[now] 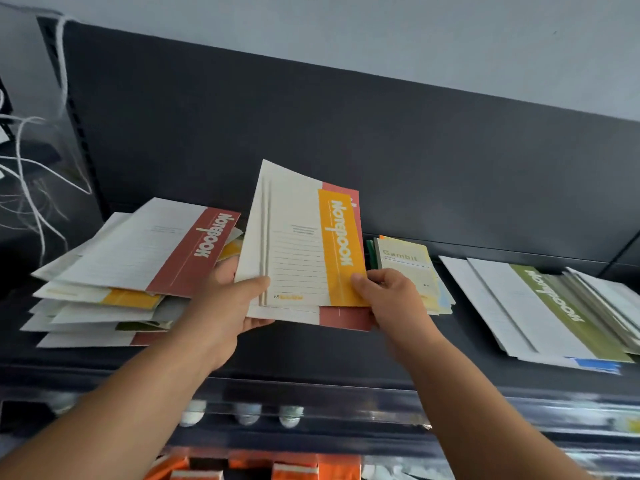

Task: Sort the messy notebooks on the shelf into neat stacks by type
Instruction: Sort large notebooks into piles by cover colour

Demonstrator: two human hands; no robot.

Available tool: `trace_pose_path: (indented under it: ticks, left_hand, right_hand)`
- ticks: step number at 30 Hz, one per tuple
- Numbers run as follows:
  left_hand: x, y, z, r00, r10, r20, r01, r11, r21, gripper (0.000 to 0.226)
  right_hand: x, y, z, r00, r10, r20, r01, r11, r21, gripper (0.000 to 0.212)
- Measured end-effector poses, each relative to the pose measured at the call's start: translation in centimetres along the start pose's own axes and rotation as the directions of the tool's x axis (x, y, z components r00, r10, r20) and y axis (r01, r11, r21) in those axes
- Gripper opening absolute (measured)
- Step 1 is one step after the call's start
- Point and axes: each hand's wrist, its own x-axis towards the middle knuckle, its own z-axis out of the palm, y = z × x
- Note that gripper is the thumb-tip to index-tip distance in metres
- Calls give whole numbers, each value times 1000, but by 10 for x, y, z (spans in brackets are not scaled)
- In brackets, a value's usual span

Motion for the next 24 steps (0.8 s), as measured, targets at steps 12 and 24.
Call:
trace_pose_path:
  ticks: [12, 24]
  left_hand:
    - [-28, -15, 102, 982, 12, 189, -14, 1000, 9, 27]
    - [-104, -49, 308, 957, 34, 290, -34, 999, -3, 25]
  right_hand:
    - [-32, 31, -110, 970, 15, -244, 2, 998, 70, 20]
    - [-61, 96, -333, 929, 79, -361, -26, 988, 149, 26]
